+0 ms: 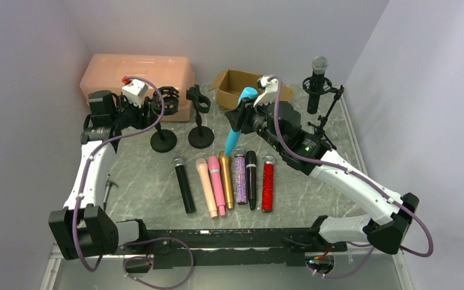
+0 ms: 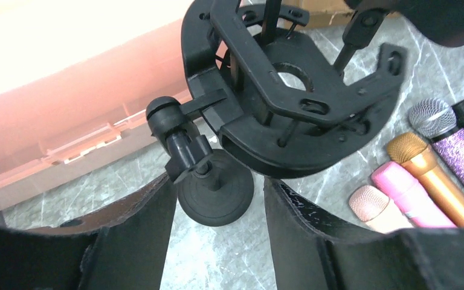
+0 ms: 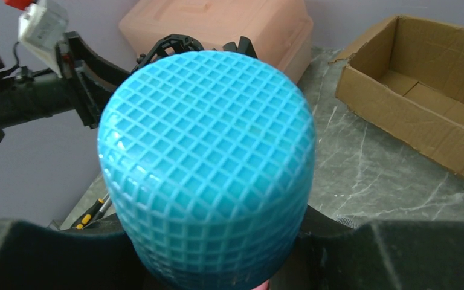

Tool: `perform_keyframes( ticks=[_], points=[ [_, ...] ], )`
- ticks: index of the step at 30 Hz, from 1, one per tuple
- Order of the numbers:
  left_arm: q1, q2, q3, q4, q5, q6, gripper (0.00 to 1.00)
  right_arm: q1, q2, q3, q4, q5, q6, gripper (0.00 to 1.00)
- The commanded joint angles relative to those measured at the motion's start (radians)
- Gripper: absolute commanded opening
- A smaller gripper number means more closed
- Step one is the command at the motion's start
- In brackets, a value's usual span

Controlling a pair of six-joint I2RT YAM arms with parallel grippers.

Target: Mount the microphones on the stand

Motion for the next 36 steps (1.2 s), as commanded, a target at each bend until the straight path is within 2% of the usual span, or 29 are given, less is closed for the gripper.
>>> perform_keyframes(
  ticks=[1, 7, 19, 21, 24, 28, 36],
  points=[
    [0.000, -0.096, -0.050, 0.076, -0.051, -0.052, 0.58, 0.000, -0.036, -0.010, 0.058, 0.010, 0.001, 0.00],
    [0.000, -0.147, -0.075, 0.069, -0.058, -0.046, 0.50, 0.000, -0.036, -0.016, 0.057, 0.008, 0.003, 0.00],
    [0.000, -0.239, -0.053, -0.025, -0.007, -0.062, 0.56, 0.000, -0.037, -0.024, 0.052, 0.000, 0.008, 0.00],
    [0.000, -0.243, -0.047, -0.039, -0.012, -0.055, 0.60, 0.000, -0.034, -0.020, 0.048, 0.001, 0.006, 0.00],
    [0.000, -0.231, -0.054, -0.042, -0.057, -0.048, 0.75, 0.000, -0.035, -0.021, 0.048, 0.003, 0.006, 0.00],
    [0.024, -0.187, -0.073, -0.032, -0.094, -0.011, 0.90, 0.000, -0.042, -0.031, 0.049, 0.010, 0.004, 0.00],
    [0.077, -0.098, -0.162, 0.122, 0.005, 0.056, 0.94, 0.000, -0.037, -0.029, 0.041, 0.024, -0.006, 0.00]
  ],
)
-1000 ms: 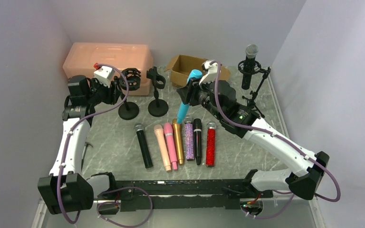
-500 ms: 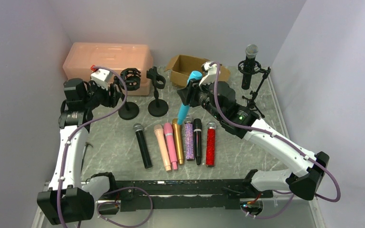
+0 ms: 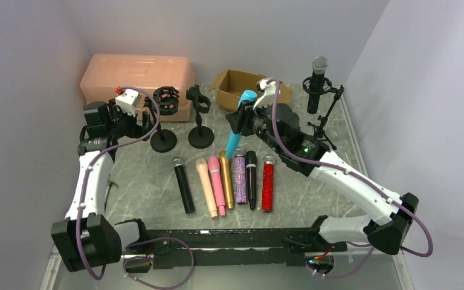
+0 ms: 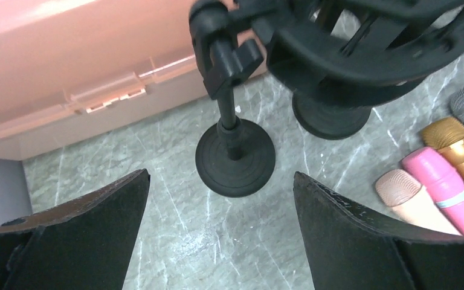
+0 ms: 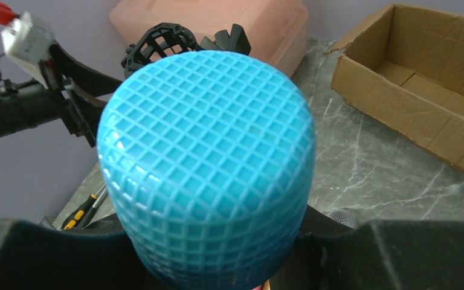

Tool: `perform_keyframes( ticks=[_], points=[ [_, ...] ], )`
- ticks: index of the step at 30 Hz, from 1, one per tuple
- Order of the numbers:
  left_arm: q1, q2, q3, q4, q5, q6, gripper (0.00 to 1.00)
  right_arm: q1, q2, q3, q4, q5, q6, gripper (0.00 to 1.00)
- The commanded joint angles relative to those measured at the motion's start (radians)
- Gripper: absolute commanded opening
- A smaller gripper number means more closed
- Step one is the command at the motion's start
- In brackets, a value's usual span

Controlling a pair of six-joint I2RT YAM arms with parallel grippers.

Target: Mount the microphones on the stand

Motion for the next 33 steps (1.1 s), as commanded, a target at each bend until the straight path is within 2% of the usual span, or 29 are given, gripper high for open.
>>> perform_keyframes(
  ticks=[1, 7, 8, 10, 12, 18, 21, 24, 26, 28, 31, 33],
  points=[
    [0.014, 0.032, -0.067, 0.158, 0.075, 0.048, 0.94, 0.000, -0.029, 0.006, 0.038, 0.022, -0.008, 0.00],
    [0.014, 0.087, -0.147, 0.438, 0.152, -0.042, 0.93, -0.002, -0.006, 0.014, 0.039, 0.027, -0.015, 0.00],
    [0.012, 0.108, -0.135, 0.451, 0.157, -0.058, 0.93, -0.002, 0.000, 0.019, 0.035, 0.026, -0.016, 0.00],
    [0.006, 0.154, -0.107, 0.464, 0.146, -0.088, 0.99, -0.002, 0.006, 0.023, 0.031, 0.025, -0.016, 0.00],
    [0.002, 0.202, -0.076, 0.463, 0.147, -0.110, 0.99, -0.002, 0.006, 0.018, 0.038, 0.024, -0.013, 0.00],
    [-0.018, 0.246, -0.066, 0.502, 0.163, -0.120, 0.94, -0.006, 0.018, 0.021, 0.044, 0.017, -0.017, 0.00],
    [-0.026, 0.268, -0.056, 0.508, 0.163, -0.126, 0.88, -0.012, 0.022, 0.025, 0.043, 0.012, -0.019, 0.00],
    [-0.028, 0.282, -0.062, 0.544, 0.165, -0.138, 0.73, -0.017, 0.020, 0.024, 0.044, 0.006, -0.018, 0.00],
    [-0.028, 0.288, -0.054, 0.547, 0.162, -0.148, 0.52, -0.018, 0.015, 0.029, 0.035, 0.007, -0.021, 0.00],
    [-0.028, 0.290, -0.045, 0.536, 0.165, -0.161, 0.39, -0.020, 0.007, 0.028, 0.032, 0.010, -0.022, 0.00],
    [-0.028, 0.275, -0.044, 0.519, 0.170, -0.172, 0.26, -0.023, -0.004, 0.026, 0.031, 0.011, -0.023, 0.00],
    [-0.028, 0.253, -0.046, 0.499, 0.158, -0.171, 0.07, -0.025, -0.009, 0.025, 0.032, 0.011, -0.023, 0.00]
  ],
)
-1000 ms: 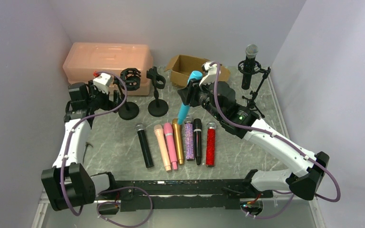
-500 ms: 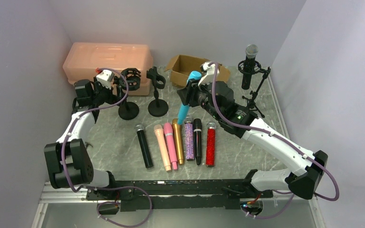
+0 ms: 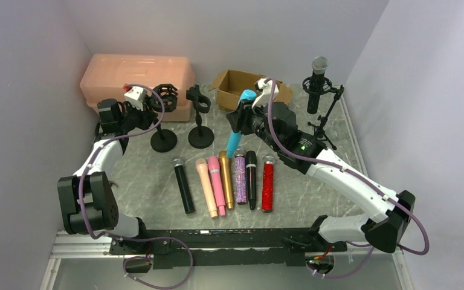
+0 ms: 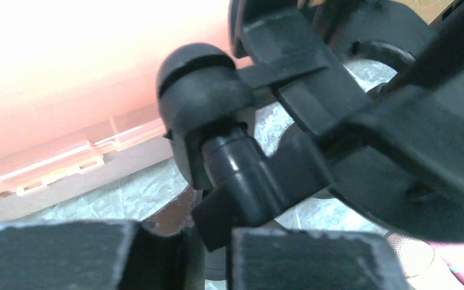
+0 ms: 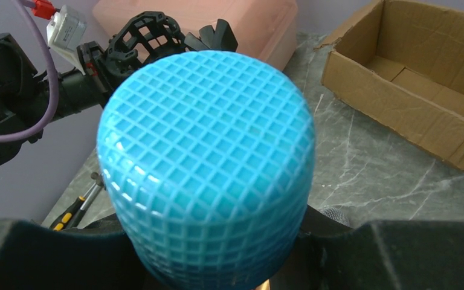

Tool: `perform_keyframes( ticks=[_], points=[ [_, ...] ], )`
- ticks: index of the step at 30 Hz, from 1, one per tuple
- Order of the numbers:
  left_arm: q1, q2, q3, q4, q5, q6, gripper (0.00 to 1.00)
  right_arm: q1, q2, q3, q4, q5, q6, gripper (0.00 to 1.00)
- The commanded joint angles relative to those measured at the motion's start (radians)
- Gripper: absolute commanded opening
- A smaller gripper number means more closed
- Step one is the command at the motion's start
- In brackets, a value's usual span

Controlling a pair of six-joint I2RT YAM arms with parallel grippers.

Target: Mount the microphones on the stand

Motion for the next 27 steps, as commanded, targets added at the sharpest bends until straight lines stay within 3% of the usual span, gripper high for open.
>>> perform_keyframes(
  ticks=[1, 17, 22, 27],
  points=[
    [-0.001, -0.051, 0.043, -0.011, 0.009, -0.016, 0.02, -0.007, -0.038, 0.025, 0.032, 0.004, -0.018, 0.00],
    [-0.001, -0.332, -0.071, -0.250, 0.014, 0.065, 0.00, -0.009, -0.011, 0.054, 0.042, -0.014, -0.039, 0.00],
    [-0.002, -0.341, -0.102, -0.258, 0.015, 0.072, 0.00, -0.009, 0.022, 0.085, 0.070, -0.030, -0.057, 0.00],
    [-0.001, -0.357, -0.180, -0.221, 0.035, 0.079, 0.00, -0.009, 0.126, 0.221, 0.109, -0.059, -0.089, 0.00]
  ],
)
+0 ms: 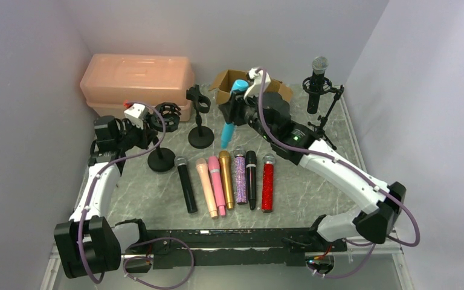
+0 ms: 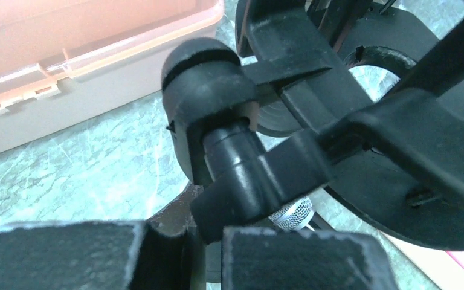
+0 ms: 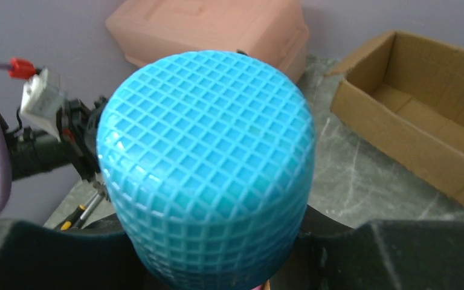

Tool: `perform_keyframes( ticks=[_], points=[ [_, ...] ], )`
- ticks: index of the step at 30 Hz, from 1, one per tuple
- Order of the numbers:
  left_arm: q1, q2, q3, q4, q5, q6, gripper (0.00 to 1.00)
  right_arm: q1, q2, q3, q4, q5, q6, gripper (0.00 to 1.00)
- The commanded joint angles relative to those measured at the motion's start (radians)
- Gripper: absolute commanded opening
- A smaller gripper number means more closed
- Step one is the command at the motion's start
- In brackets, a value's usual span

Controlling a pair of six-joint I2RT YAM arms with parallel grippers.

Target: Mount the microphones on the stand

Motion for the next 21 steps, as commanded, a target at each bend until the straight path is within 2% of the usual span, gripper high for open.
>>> perform_keyframes(
  ticks=[1, 11, 21],
  points=[
    [-0.001, -0.053, -0.054, 0.064, 0.048, 0.020, 0.00, -0.002, 0.086, 0.177, 0.108, -0.041, -0.049, 0.00],
    [-0.001, -0.099, -0.118, 0.059, 0.091, 0.073, 0.02, 0.050, 0.373, 0.587, 0.088, -0.125, -0.128, 0.00],
    [-0.001, -0.101, -0.133, 0.075, 0.097, 0.075, 0.02, 0.173, 0.545, 0.785, 0.040, -0.047, -0.245, 0.00]
  ],
)
